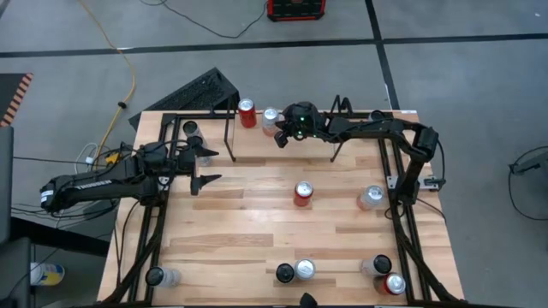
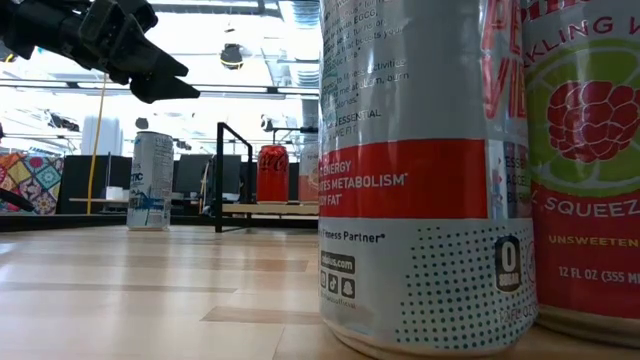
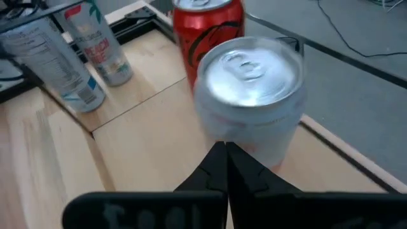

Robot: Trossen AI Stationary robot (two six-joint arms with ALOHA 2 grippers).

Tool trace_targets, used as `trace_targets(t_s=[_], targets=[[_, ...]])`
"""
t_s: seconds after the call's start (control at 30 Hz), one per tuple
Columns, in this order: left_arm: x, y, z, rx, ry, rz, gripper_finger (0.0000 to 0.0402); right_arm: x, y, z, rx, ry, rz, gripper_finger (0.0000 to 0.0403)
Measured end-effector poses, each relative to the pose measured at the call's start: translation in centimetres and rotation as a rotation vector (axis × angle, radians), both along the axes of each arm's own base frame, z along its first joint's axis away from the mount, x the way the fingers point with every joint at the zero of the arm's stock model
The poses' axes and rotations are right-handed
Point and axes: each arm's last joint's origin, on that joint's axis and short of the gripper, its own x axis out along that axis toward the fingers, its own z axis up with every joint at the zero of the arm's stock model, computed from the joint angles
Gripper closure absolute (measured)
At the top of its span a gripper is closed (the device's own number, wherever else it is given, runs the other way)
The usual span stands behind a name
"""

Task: Place canned beverage on shelf
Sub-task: Put the top left pink white soda can on the shelf

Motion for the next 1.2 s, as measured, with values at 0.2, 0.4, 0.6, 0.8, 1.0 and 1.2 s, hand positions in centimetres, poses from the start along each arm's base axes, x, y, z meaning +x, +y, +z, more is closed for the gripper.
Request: trace_targets(t_s=[0.2,0.4,0.6,0.8,1.0,1.2], targets=[[0.0,0.0,0.0,0.000,0.000,0.000,0.0033,0.6,1.2,0.1,-0.005,-0.009,0.037,0.0383],[0.0,0.0,0.0,-0.001,0.000,0.000,0.0033,0.7,0.8,0.6,-0.029,-0.058,0.028,0.0383],[0.0,0.0,0.0,-0.002,-0.001,0.000,0.0033,0.3,-0.1,0.6,-0.028,-0.062,0.004,0.0383],[0.0,0.0,0.0,-0.001,-0.001,0.000,0.0033,0.2,-0.4,0.8,-0.042,-0.082,-0.004,0.0383],[0.0,0.0,0.0,-0.001,-0.001,0.000,0.0033,0.0,-1.0,0.9,-0.033,-0.103,-0.032,0.0383],[0.0,0.0,0.0,-0.001,-0.001,0.001,0.0033,-0.1,-1.4,1.0,-0.045,-0.112,-0.040,0.0383]])
